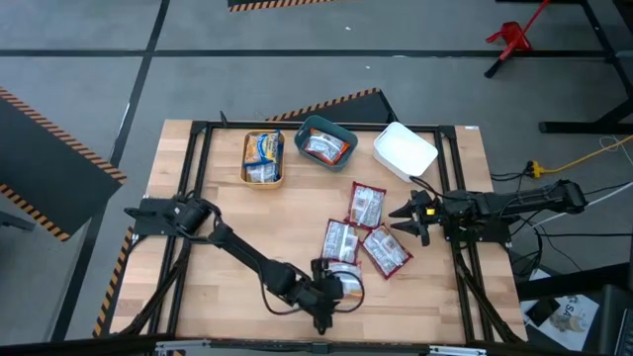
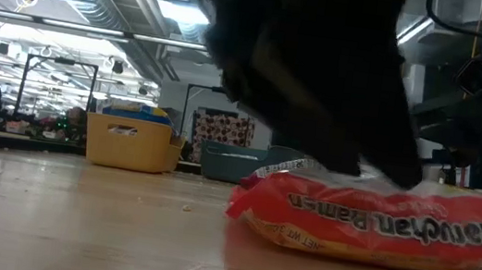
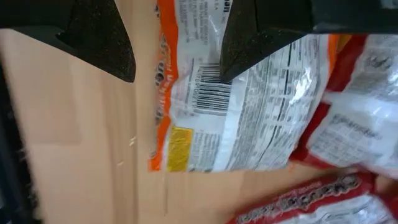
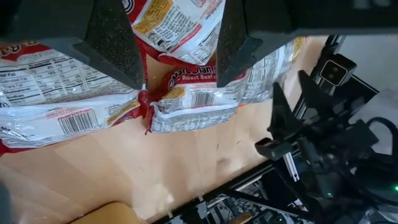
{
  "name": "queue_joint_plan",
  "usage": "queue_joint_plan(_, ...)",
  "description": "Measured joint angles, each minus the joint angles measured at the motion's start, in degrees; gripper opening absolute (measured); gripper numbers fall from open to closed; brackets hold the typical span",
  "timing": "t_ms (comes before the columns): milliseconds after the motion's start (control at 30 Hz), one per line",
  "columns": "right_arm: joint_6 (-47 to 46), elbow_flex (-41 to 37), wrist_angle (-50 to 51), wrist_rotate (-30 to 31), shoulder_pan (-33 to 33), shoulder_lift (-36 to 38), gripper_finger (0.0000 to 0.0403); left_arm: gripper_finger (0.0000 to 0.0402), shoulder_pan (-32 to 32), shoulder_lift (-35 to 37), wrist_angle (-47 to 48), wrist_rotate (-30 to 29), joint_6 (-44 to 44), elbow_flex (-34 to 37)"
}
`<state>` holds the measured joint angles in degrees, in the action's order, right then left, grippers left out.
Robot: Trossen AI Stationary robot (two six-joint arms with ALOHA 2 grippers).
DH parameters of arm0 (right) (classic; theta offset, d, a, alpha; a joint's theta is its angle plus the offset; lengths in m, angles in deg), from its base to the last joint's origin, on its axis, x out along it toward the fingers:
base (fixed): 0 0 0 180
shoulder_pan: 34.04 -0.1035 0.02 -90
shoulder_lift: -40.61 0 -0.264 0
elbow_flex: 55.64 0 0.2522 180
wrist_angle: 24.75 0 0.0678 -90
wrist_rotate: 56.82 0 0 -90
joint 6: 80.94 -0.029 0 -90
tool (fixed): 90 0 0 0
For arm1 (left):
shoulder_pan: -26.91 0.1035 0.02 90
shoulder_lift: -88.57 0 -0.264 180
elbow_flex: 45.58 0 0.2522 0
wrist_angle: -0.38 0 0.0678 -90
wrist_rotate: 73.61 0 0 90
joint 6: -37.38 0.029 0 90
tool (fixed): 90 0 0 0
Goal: Sort Maruchan noodles
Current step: Put the orange noodle pack into the blue bin
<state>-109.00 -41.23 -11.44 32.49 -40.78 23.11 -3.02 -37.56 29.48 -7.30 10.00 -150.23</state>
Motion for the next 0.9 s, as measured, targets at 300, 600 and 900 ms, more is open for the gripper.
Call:
queue_joint_plan(300,-0.13,0.00,-0.02,0.02,-0.01,-0.02,0.0191,0.0228,-0.18,-2.37,4.01,-1.34,0.11,-0.50)
queue_joint_plan(600,-0.14,0.00,-0.02,0.02,-0.01,-0.02,0.0191,0.0227,-0.74,-2.64,10.21,-8.32,6.92,-0.29)
queue_joint_plan(900,-1.64,0.00,-0.02,0.07,-0.01,-0.02,0.0191,0.0194,-0.88,-2.68,14.12,-11.34,6.94,-0.17)
